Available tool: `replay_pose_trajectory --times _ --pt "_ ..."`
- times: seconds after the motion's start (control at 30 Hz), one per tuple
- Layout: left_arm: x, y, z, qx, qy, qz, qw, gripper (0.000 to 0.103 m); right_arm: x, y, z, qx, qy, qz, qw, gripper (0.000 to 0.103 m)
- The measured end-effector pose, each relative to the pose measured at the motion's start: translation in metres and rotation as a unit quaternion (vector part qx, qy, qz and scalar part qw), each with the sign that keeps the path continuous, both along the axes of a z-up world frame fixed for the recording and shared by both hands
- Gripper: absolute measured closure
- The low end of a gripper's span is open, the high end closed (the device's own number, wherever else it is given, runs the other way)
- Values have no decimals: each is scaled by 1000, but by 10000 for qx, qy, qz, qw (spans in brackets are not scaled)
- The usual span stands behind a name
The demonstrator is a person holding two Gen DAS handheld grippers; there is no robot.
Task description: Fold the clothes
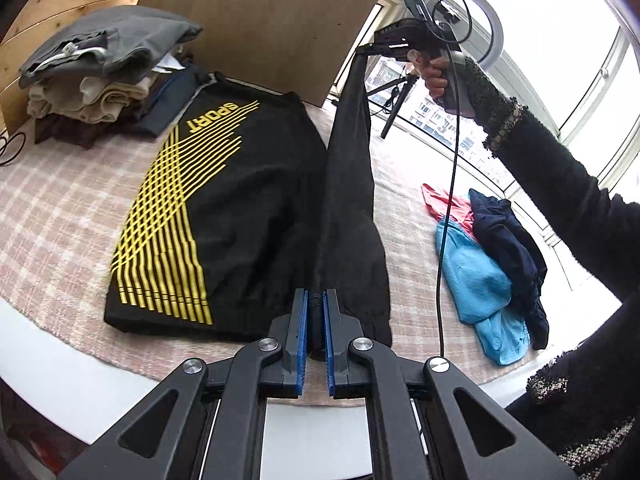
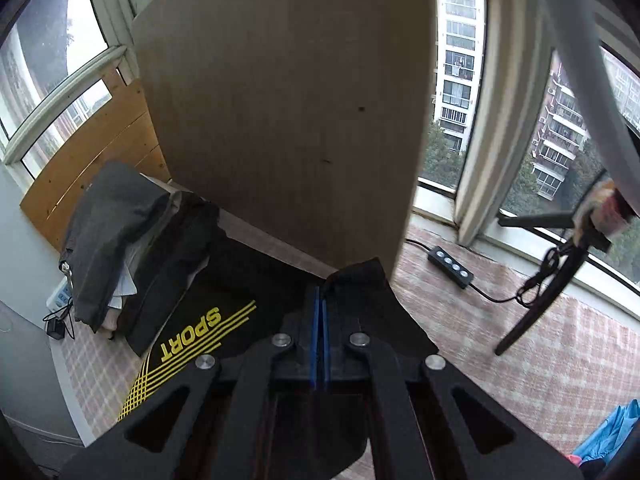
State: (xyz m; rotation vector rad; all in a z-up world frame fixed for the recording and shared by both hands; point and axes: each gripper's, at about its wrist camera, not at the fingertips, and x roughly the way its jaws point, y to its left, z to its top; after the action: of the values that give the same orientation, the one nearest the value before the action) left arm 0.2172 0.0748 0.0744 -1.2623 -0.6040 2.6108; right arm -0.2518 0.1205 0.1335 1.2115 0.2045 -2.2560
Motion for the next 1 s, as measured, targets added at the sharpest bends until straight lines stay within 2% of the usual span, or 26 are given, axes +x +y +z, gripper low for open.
replay_pose_trajectory --times 0.1,0.23,0.37,0.5,0.7,0.8,0.9,0.97,1.0 --pt "2 -34 -16 198 3 100 9998 97 -5 -69 -20 365 7 24 9993 102" --pt "-1 -79 -43 646 -116 336 9973 97 -11 -144 -54 928 21 93 9956 102" --pt "-7 -103 -66 859 -285 335 9953 97 -18 -194 -90 1273 -110 103 9918 102" --pt "-8 -115 -74 1013 -278 216 9942 97 -17 -223 -110 1485 -151 124 9887 102" --pt "-7 -128 -69 915 -293 122 9953 97 -20 -240 -126 1661 -205 58 9859 102" --pt "-5 -137 -63 820 -333 111 9960 94 -20 -233 -121 1580 -339 135 9868 101" --pt "-2 -146 -56 725 -372 101 9966 89 -19 -226 -114 1480 -462 211 9877 90" --pt "-1 -152 -51 661 -399 94 9970 89 -8 -197 -82 1104 -354 236 9930 77" --pt "0 -155 -49 630 -412 90 9971 89 -1 -182 -67 904 -305 250 9951 77"
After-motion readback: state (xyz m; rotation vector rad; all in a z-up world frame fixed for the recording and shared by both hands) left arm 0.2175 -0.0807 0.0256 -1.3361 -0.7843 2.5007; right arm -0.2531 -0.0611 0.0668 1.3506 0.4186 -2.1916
